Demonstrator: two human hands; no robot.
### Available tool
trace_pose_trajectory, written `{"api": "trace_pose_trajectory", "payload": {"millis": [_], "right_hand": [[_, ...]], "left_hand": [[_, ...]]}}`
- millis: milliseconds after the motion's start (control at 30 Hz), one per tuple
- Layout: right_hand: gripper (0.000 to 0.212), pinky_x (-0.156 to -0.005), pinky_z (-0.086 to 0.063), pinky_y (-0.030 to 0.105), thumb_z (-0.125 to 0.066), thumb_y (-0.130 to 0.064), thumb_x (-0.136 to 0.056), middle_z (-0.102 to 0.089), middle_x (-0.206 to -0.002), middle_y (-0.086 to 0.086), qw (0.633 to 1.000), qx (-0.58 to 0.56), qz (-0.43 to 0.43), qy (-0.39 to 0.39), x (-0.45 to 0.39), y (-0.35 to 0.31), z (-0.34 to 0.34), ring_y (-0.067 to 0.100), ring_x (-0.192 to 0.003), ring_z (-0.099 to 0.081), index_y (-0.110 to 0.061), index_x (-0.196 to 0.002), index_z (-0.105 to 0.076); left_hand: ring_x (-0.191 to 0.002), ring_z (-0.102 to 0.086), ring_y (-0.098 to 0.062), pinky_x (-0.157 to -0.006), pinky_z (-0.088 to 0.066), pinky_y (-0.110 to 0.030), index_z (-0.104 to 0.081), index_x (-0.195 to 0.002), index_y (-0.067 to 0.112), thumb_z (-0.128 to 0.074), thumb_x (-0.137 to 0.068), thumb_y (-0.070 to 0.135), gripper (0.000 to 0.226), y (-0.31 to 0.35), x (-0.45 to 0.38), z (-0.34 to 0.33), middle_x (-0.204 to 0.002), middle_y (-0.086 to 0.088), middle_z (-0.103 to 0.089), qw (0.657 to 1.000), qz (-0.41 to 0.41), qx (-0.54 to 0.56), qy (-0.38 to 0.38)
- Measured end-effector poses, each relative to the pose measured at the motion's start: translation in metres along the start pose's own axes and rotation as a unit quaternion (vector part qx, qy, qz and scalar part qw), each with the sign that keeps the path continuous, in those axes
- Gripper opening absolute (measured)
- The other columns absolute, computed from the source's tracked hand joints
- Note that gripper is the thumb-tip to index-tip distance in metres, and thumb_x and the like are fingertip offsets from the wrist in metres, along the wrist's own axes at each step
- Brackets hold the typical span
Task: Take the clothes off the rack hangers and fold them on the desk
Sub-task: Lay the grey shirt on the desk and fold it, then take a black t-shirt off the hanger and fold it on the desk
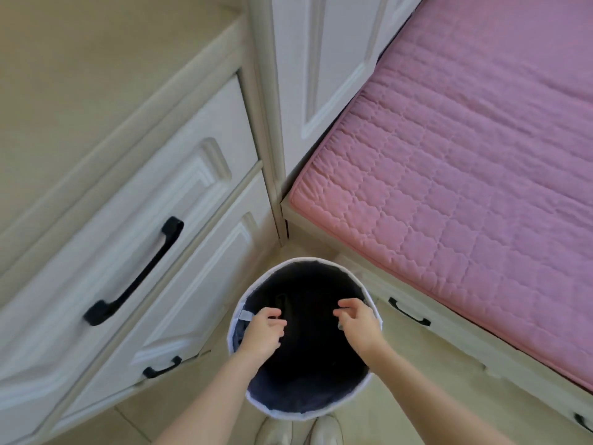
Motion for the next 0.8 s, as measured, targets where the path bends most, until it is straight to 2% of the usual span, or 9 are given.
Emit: {"api": "trace_pose_trajectory", "payload": {"millis": [67,200,333,467,533,667,800], "right_hand": [[0.024,-0.079,-0.045,0.023,-0.05,-0.017,-0.098,-0.065,-0.112,-0.004,1.0,-0.009,0.007,0.007,0.028,-0.014,0.019,0.01,-0.094,-0.059,-0.018,-0.121,-0.056],[0.023,-0.079,-0.049,0.026,-0.052,-0.016,-0.096,-0.065,-0.096,-0.01,0.999,-0.039,0.015,0.032,0.088,-0.042,0.06,0.005,-0.089,-0.059,-0.016,-0.118,-0.059],[0.025,-0.067,-0.041,0.014,-0.048,-0.016,-0.097,-0.065,-0.114,-0.005,0.998,-0.026,0.035,0.042,0.16,-0.064,0.097,0.01,-0.099,-0.059,-0.019,-0.12,-0.058],[0.024,-0.082,-0.042,0.02,-0.047,-0.016,-0.096,-0.065,-0.114,-0.004,0.994,-0.049,0.067,0.069,0.235,-0.085,0.129,0.01,-0.108,-0.059,-0.02,-0.116,-0.06],[0.025,-0.083,-0.041,0.019,-0.049,-0.019,-0.096,-0.065,-0.113,-0.005,0.99,-0.072,0.076,0.092,0.273,-0.09,0.142,0.008,-0.107,-0.058,-0.019,-0.118,-0.06],[0.021,-0.083,-0.041,0.016,-0.051,-0.024,-0.096,-0.065,-0.111,-0.009,0.977,-0.124,0.093,0.148,0.344,-0.082,0.164,0.003,-0.104,-0.058,-0.025,-0.115,-0.06],[0.015,-0.089,-0.044,0.018,-0.053,-0.019,-0.096,-0.067,-0.108,-0.007,0.953,-0.175,0.101,0.225,0.414,-0.058,0.185,0.005,-0.102,-0.06,-0.028,-0.106,-0.059]], "left_hand": [[-0.088,-0.063,-0.019,-0.074,-0.053,-0.03,-0.055,-0.116,0.016,-0.048,-0.096,0.004,0.024,0.021,0.032,0.007,-0.106,-0.004,-0.067,1.0,-0.019,-0.017,0.0],[-0.086,-0.064,-0.018,-0.069,-0.049,-0.031,-0.057,-0.102,0.027,-0.047,-0.094,0.007,0.024,0.064,0.097,0.022,-0.096,0.004,-0.071,0.994,-0.084,-0.072,-0.013],[-0.086,-0.067,-0.013,-0.081,-0.053,-0.036,-0.056,-0.095,0.037,-0.05,-0.095,0.009,0.028,0.103,0.172,0.031,-0.088,0.011,-0.072,0.981,-0.15,-0.125,-0.02],[-0.083,-0.069,-0.008,-0.088,-0.053,-0.035,-0.058,-0.102,0.03,-0.049,-0.096,0.008,0.025,0.14,0.254,0.03,-0.085,0.012,-0.073,0.968,-0.197,-0.147,-0.049],[-0.082,-0.069,-0.005,-0.089,-0.052,-0.036,-0.058,-0.104,0.031,-0.05,-0.096,0.011,0.023,0.155,0.294,0.027,-0.085,0.015,-0.074,0.956,-0.22,-0.176,-0.077],[-0.081,-0.067,0.003,-0.081,-0.049,-0.024,-0.058,-0.109,0.033,-0.053,-0.097,0.018,0.02,0.179,0.375,0.011,-0.086,0.018,-0.073,0.917,-0.291,-0.234,-0.136],[-0.08,-0.066,0.005,-0.068,-0.042,-0.009,-0.059,-0.105,0.033,-0.054,-0.096,0.019,0.018,0.187,0.441,-0.016,-0.088,0.014,-0.073,0.869,-0.356,-0.292,-0.183]]}}
Point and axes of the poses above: each hand's wrist, its own x-axis away from the middle knuckle, its own z-axis out of the back of the hand, y = z × x, the point moved 1 cm from there along -x, towards the middle knuckle
